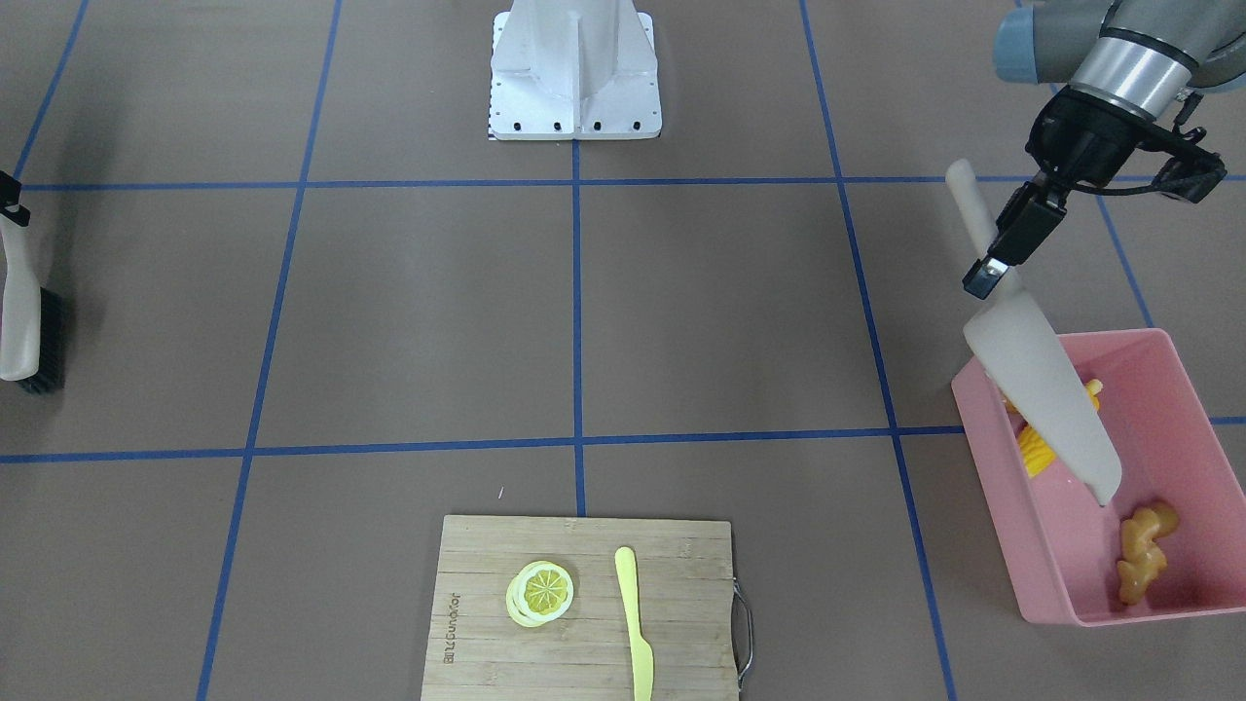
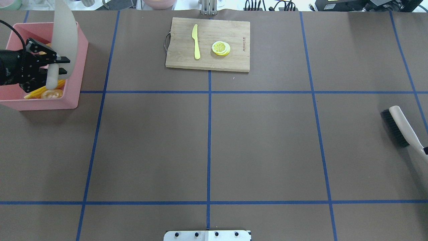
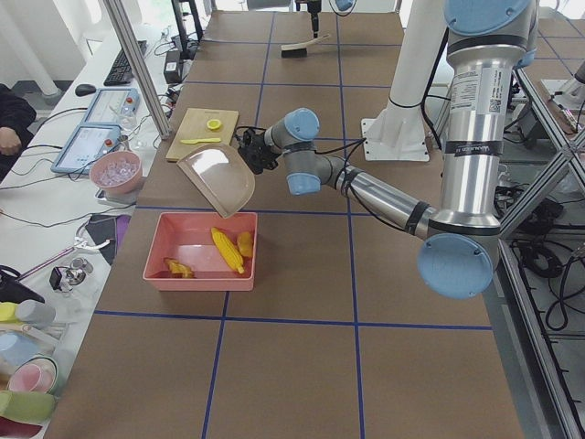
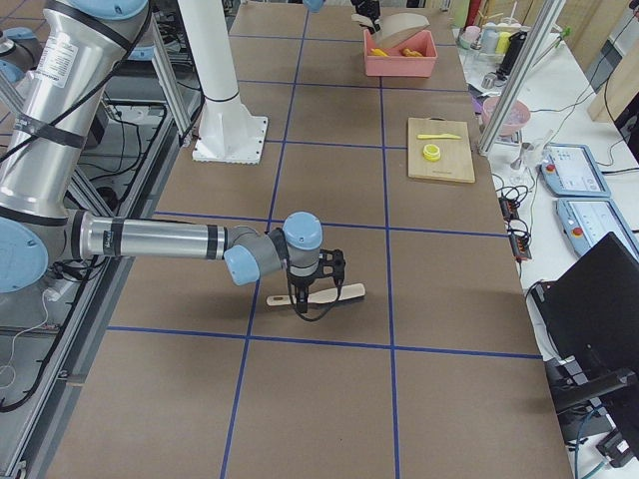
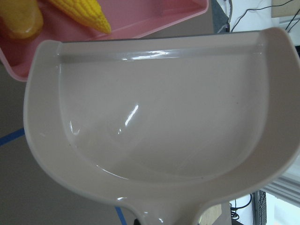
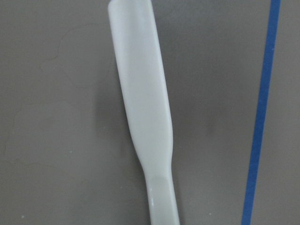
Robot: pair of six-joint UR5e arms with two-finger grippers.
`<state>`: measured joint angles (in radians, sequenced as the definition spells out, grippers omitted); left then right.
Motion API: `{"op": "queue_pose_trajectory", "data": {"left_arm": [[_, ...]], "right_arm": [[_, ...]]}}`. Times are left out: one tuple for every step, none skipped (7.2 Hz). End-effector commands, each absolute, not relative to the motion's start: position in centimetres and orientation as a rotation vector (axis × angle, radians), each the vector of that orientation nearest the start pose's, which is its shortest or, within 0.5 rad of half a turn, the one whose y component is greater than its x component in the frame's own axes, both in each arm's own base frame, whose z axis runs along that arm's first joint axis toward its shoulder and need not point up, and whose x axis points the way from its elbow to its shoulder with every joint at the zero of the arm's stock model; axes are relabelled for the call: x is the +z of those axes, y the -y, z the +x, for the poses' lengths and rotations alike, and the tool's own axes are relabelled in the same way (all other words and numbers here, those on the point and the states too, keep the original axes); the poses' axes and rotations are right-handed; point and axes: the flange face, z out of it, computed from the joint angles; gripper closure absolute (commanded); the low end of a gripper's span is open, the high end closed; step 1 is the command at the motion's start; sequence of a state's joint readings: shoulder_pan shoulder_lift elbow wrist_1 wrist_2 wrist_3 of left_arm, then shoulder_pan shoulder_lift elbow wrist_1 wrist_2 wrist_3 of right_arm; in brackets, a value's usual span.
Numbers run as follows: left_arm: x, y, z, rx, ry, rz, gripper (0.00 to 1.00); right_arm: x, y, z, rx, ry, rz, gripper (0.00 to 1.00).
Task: Sweep and dump trash into bin
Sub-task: 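Tip the dustpan further to empty the ginger into the bin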
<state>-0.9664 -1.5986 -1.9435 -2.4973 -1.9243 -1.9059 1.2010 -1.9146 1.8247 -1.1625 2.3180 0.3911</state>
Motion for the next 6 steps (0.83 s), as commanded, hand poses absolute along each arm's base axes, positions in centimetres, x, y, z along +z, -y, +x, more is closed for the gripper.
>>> {"op": "queue_pose_trajectory", "data": {"left_arm": [[35.6, 45.5, 19.7, -0.478, -1.296, 0.420, 1.00], [35.7, 45.4, 20.0, -0.280, -1.234, 0.550, 1.00], [35.8, 45.4, 20.0, -0.066, -1.143, 0.707, 1.00], [35.8, 45.7, 19.6, 0.229, -0.958, 0.942, 1.00], [36.1, 46.4, 19.2, 0.447, -0.738, 1.119, 1.00], [35.7, 46.5, 19.4, 0.573, -0.659, 1.175, 1.00]], "right_arm": [[63.8, 43.7, -2.5, -0.060, 0.768, 0.007, 0.01], [65.2, 46.4, -0.4, -0.052, 0.780, -0.001, 0.01], [67.9, 46.5, 1.5, -0.011, 0.774, -0.019, 0.01], [68.3, 46.6, 2.9, 0.013, 0.769, -0.010, 0.01], [67.4, 47.4, 3.8, 0.029, 0.775, 0.008, 0.01], [66.9, 47.4, 4.2, 0.035, 0.774, 0.020, 0.00]]}}
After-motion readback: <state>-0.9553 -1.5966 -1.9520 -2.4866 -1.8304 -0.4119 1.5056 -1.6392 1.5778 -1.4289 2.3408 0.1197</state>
